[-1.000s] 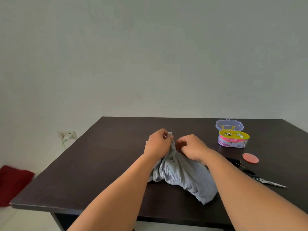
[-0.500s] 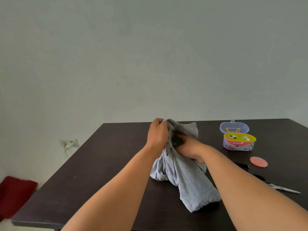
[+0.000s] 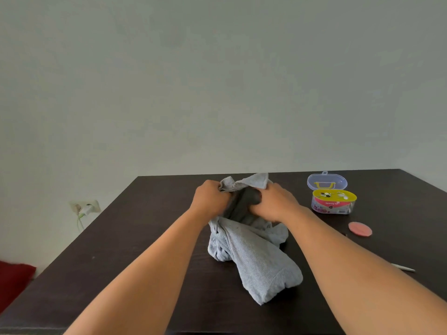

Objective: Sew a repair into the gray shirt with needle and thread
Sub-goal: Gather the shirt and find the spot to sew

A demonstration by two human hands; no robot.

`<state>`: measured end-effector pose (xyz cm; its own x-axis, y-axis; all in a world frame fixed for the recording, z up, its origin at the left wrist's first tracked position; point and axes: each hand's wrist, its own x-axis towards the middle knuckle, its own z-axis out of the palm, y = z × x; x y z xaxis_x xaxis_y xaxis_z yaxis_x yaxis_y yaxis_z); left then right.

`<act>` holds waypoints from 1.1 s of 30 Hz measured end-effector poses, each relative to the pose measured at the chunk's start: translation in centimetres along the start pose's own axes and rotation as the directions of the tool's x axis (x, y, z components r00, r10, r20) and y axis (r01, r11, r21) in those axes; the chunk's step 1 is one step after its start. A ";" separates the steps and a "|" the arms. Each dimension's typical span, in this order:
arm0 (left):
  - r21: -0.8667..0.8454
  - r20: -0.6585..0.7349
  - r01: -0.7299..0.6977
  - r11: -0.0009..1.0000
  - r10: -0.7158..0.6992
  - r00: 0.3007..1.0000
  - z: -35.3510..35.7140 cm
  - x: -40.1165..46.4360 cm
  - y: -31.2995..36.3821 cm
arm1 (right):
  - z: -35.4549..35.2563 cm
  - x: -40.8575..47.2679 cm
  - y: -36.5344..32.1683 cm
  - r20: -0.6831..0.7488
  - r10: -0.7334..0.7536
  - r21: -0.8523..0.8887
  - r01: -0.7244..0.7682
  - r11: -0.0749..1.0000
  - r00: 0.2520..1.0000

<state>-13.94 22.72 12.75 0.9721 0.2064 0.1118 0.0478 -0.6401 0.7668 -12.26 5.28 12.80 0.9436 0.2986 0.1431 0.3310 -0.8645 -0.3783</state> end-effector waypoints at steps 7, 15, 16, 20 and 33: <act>-0.041 -0.014 -0.008 0.999 0.008 1.000 0.2 -0.2 0.4 | 0.3 0.5 0.2 -0.334 0.132 -0.141 -0.188 0.972 0.933; -0.197 -0.009 -0.047 0.979 0.046 0.999 0.3 -0.3 0.6 | 2.2 1.0 -0.5 -0.206 0.252 0.354 -0.168 0.920 0.946; -0.207 0.003 -0.047 0.977 0.049 0.999 0.3 -0.2 0.4 | 2.4 0.9 -0.7 -0.205 0.244 0.423 -0.139 0.895 0.948; -0.280 0.075 -0.030 0.959 0.053 0.996 -0.1 0.4 -0.5 | 2.5 0.7 -0.8 -0.234 0.205 0.536 -0.050 0.842 0.950; -0.554 0.222 0.154 0.818 -0.033 0.974 0.1 0.6 -2.8 | 1.4 1.4 2.0 -0.001 0.177 0.711 -0.124 0.692 0.984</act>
<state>-13.41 24.56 10.58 0.9967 0.0576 -0.0568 0.0614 -0.0815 0.9948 -10.28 4.54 10.94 0.9873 0.1404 0.0746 0.1197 -0.3479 -0.9299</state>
